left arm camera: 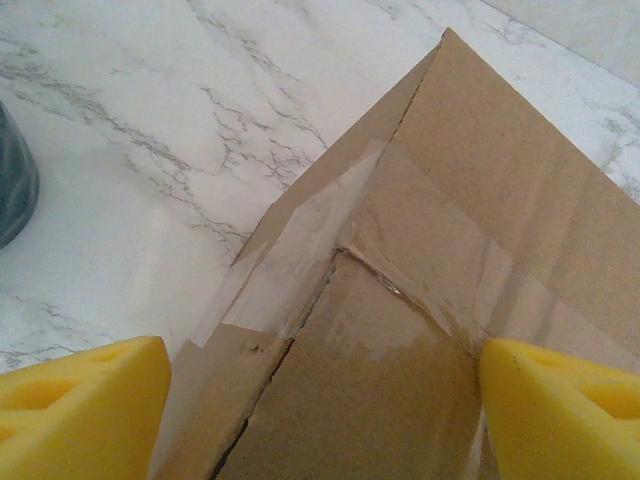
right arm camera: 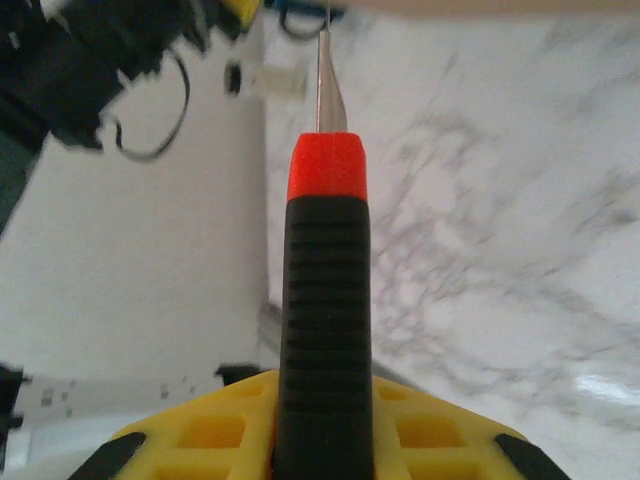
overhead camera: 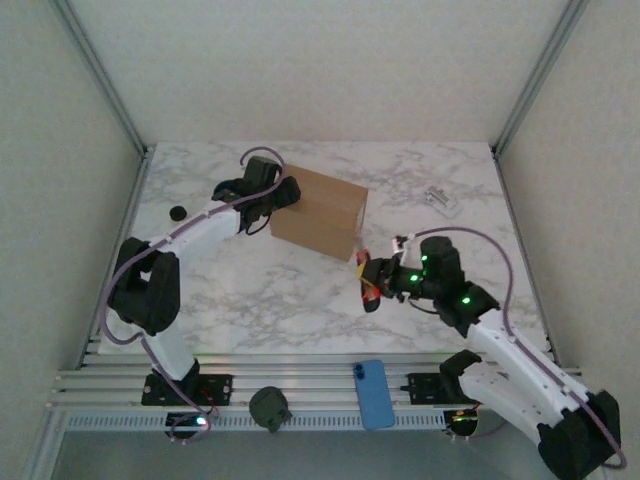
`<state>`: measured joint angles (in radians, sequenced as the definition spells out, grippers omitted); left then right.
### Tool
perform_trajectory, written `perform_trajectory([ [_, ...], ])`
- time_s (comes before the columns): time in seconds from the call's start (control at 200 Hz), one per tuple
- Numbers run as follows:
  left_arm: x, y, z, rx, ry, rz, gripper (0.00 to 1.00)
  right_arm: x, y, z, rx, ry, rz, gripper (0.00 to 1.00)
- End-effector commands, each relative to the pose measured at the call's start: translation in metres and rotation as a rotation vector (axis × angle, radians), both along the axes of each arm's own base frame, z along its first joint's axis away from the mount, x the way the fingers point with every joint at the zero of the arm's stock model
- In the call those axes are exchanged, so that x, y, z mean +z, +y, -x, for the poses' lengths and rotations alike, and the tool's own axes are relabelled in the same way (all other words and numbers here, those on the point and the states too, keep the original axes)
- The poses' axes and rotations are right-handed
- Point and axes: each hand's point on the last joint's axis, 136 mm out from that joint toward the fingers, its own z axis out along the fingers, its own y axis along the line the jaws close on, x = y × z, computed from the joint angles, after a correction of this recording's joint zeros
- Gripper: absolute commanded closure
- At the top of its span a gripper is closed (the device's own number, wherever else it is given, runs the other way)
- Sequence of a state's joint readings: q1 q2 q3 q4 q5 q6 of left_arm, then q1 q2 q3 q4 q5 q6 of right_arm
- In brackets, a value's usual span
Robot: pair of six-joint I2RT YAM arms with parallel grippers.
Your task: Unpack the express box
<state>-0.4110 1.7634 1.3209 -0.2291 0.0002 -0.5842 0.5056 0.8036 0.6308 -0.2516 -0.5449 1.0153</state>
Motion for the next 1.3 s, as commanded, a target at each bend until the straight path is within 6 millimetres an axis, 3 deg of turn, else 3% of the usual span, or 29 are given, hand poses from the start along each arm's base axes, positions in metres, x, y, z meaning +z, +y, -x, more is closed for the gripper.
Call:
perform_trajectory([
  [0.0,-0.078,0.023,0.051,-0.014,0.31,-0.158,0.21,-0.001,-0.052,-0.001,-0.096,-0.045,0.239,1.0],
  [0.095,-0.066,0.017,0.045,-0.033,0.287,-0.14,0.21,0.006,-0.062,-0.009,-0.109,-0.069,0.272,1.0],
  [0.22,-0.044,0.01,0.039,-0.063,0.249,-0.12,0.2,0.001,-0.059,-0.025,-0.068,-0.084,0.299,1.0],
  [0.491,0.022,0.006,0.021,-0.088,0.12,-0.117,0.14,-0.048,-0.096,-0.071,-0.1,-0.037,0.592,1.0],
  [0.681,0.054,0.007,0.012,-0.074,0.047,-0.11,0.12,-0.065,-0.11,-0.089,-0.135,-0.028,0.704,1.0],
  [0.911,0.079,0.01,0.015,-0.074,-0.007,-0.079,0.1,-0.073,-0.097,-0.098,-0.018,-0.064,0.705,1.0],
  [1.101,0.096,0.019,0.022,-0.064,-0.041,-0.061,0.1,-0.089,-0.085,-0.12,0.005,-0.066,0.6,1.0],
  [1.297,0.094,0.023,0.03,-0.077,-0.039,-0.027,0.1,-0.116,-0.081,-0.142,-0.031,-0.046,0.505,1.0],
])
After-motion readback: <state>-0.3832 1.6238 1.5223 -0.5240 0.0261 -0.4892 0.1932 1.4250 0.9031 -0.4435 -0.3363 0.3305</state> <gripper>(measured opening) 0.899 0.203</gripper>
